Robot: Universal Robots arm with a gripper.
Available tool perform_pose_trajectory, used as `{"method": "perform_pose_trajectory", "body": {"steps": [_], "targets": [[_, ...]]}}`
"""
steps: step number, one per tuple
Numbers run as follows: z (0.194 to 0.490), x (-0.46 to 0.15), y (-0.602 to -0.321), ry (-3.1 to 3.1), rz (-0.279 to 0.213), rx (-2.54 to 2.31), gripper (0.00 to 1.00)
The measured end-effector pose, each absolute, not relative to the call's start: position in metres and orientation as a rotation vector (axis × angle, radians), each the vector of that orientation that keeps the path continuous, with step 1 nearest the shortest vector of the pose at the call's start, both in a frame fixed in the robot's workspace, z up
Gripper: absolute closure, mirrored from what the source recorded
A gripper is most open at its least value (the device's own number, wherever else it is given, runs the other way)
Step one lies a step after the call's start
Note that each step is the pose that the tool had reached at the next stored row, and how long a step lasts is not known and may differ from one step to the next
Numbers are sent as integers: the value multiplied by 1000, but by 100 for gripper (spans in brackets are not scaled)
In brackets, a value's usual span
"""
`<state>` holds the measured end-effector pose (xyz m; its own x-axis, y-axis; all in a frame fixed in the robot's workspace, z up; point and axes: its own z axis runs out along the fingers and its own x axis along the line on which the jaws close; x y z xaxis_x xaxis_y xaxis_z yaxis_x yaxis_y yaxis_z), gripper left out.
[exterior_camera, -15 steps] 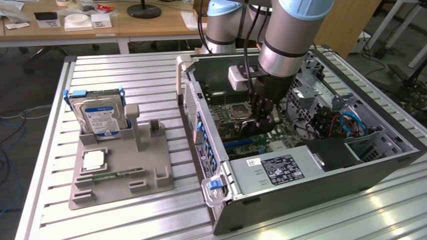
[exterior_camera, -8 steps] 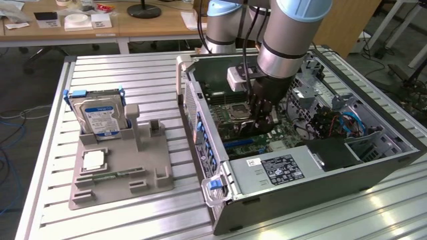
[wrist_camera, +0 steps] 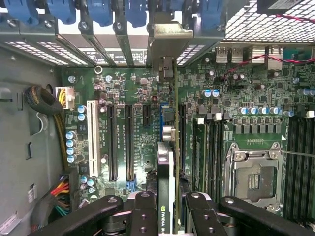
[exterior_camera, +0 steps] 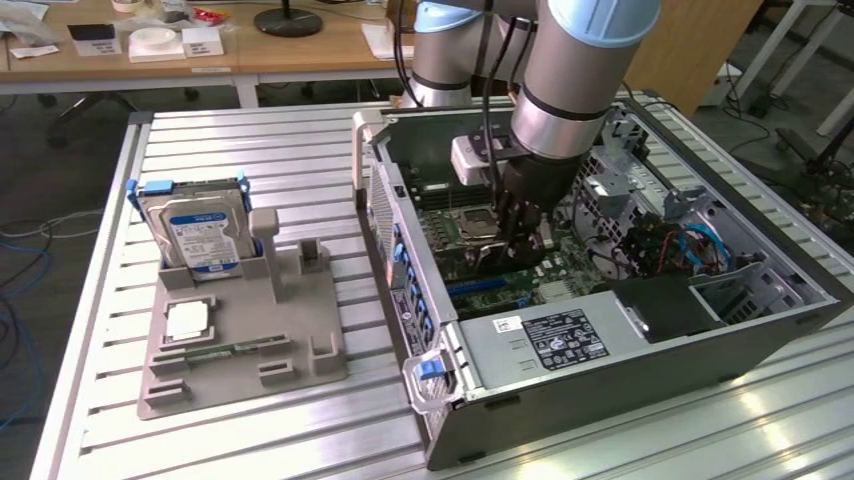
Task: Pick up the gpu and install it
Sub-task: 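Insert the gpu into the slot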
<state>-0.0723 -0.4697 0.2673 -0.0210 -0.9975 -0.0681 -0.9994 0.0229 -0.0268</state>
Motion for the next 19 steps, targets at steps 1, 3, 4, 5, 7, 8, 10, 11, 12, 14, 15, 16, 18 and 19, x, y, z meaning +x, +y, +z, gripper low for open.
{"method": "perform_pose_trajectory", "body": {"steps": [1,3,4,5,7,8,10,11,12,14,15,16,18,19], "targets": [[267,-73,-470,2197,44,-2150,73],[267,-73,-470,2197,44,-2150,73],[267,-74,-470,2197,44,-2149,73],[267,-74,-470,2197,44,-2149,73],[267,-76,-470,2197,44,-2150,73],[267,-77,-470,2197,44,-2150,73],[267,-78,-470,2197,44,-2149,73],[267,-79,-470,2197,44,-2149,73],[267,-79,-470,2197,44,-2150,73],[267,-79,-470,2197,44,-2150,73],[266,-79,-470,2197,44,-2150,73],[266,-79,-470,2197,44,-2150,73],[266,-79,-470,2197,44,-2150,73],[266,-79,-470,2197,44,-2150,73]]}}
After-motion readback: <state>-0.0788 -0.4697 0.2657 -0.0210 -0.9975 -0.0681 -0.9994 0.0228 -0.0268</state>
